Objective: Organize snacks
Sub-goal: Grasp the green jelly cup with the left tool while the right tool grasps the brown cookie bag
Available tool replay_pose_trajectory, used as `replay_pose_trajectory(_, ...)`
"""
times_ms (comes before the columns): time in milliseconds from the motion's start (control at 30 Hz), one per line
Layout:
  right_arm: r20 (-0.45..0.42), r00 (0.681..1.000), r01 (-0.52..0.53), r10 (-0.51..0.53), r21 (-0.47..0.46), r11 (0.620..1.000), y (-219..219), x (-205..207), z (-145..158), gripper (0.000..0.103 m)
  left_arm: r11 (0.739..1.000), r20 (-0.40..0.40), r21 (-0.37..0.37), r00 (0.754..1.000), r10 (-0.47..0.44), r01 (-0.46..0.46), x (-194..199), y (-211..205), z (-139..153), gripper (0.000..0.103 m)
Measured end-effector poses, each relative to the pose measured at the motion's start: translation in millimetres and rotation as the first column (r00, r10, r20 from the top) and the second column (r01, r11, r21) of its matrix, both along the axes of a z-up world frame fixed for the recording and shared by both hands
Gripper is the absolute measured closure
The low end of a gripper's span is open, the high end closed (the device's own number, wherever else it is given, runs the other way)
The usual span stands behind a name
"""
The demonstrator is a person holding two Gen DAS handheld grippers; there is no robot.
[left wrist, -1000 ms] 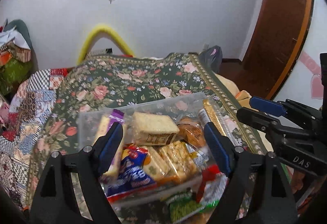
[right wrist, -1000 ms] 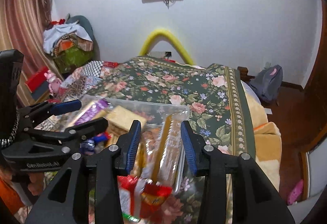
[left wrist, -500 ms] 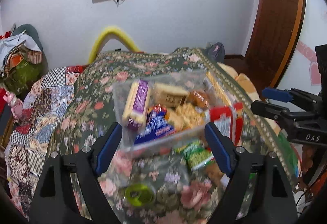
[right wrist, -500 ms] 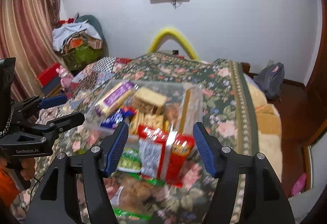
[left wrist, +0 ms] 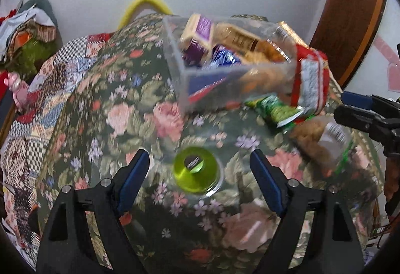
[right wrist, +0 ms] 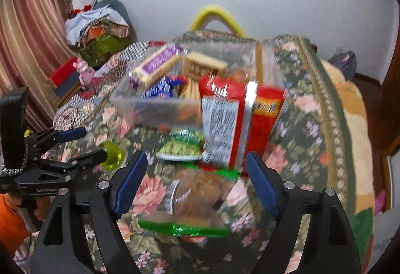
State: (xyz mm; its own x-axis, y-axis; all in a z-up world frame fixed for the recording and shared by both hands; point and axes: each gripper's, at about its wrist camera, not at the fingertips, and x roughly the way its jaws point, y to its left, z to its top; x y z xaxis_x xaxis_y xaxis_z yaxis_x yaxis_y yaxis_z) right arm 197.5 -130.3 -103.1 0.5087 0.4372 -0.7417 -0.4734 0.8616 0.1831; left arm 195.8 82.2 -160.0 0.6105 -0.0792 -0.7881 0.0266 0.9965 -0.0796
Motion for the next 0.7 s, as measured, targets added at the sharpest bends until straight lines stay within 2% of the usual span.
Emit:
replay_pose_trajectory(167,-0.065,0.998,-0.005,0.004,-0.019,1.000,7,-6,-24,0.023,1.000,-0.012,-0.020,1.000,-0.008,0.008,-2,4,-17,0.037)
replay_pose_trajectory(300,-0.106,0.994,-0.008,0.005,-0.034,0.999,14,-5,-36,0.023,1.000,-0.019,-0.025,1.000,-0.019,0.018,1,3,-25,0.055)
replay_pose_trajectory(500,-0.109,0.994,0.007,-0.014,-0.065,0.998,15,-4,-45,0.025,0.999,0.012,-0.028,1.000,-0.017,0.017,0,4,-30,0.057)
replay_pose_trajectory(533,-0.111,0.994,0.004,-0.011,-0.063,0.998,14,-4,-46,0.028,0.999,0.017,-0.025,1.000,-0.019,0.020,-1,4,-29,0.057)
replay_pose_trajectory(600,-0.118,0.993,-0.005,-0.004,-0.070,0.998,12,-5,-49,0.041,0.999,0.021,-0.021,0.999,-0.025,0.025,-3,3,-29,0.057)
replay_pose_trajectory(700,-0.119,0.993,-0.014,0.008,-0.050,0.999,7,-7,-49,0.046,0.999,0.024,-0.026,0.999,-0.032,0.032,-9,1,-26,0.057)
